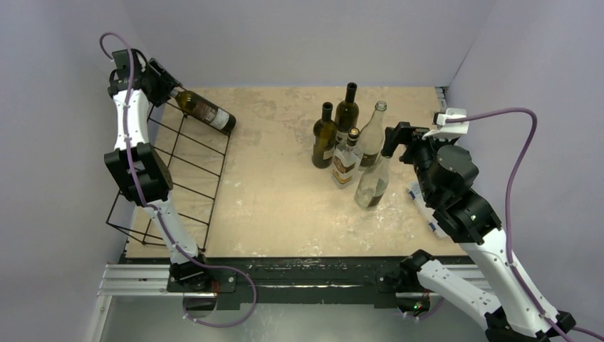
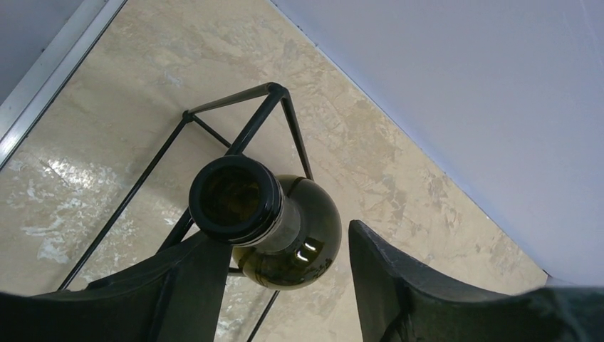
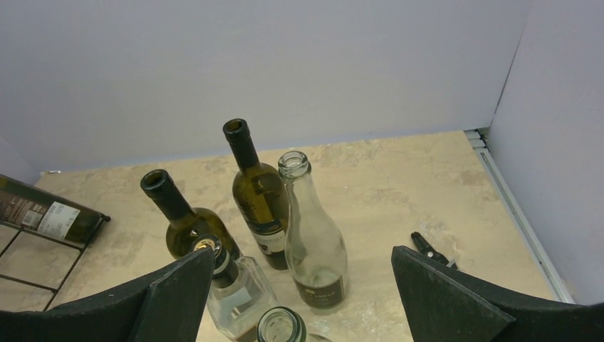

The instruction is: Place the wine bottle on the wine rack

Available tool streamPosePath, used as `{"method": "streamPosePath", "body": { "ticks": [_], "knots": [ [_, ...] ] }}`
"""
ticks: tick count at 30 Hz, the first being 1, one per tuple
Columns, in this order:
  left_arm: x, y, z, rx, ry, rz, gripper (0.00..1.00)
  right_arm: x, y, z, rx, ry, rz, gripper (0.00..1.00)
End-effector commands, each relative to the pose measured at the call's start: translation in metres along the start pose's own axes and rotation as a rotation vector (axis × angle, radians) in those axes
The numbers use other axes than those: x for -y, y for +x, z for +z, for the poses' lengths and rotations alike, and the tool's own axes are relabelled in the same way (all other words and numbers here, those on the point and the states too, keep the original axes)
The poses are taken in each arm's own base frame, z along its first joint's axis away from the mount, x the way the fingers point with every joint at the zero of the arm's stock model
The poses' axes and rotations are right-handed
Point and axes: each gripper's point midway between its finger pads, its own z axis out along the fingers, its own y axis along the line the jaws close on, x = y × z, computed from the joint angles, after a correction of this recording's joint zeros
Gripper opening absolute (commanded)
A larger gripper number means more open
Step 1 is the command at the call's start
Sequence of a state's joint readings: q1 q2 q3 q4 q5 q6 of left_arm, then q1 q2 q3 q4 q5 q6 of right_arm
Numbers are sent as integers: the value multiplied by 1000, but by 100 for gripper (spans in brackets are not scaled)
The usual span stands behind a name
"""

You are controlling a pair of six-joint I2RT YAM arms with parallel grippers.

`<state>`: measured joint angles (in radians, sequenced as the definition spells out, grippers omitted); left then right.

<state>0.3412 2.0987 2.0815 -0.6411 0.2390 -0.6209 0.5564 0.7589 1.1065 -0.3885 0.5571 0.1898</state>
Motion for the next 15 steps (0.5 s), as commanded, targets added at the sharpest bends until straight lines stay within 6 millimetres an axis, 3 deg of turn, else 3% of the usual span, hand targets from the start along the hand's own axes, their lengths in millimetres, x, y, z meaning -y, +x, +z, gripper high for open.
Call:
{"method": "streamPosePath", "body": {
  "ticks": [1, 4, 12, 15],
  "knots": [
    [14, -23, -25, 59, 4, -26, 63, -3, -12, -5, 34, -23, 33, 99],
    [12, -23, -32, 54, -30, -47, 77, -3, -13, -8, 31, -29, 46, 99],
    [14, -19, -53, 29, -56, -57, 77, -4, -18, -18, 45, -60, 81, 99],
    [27, -17, -68, 21, -15, -61, 77, -4, -20, -21, 42, -70, 92, 99]
  ]
}}
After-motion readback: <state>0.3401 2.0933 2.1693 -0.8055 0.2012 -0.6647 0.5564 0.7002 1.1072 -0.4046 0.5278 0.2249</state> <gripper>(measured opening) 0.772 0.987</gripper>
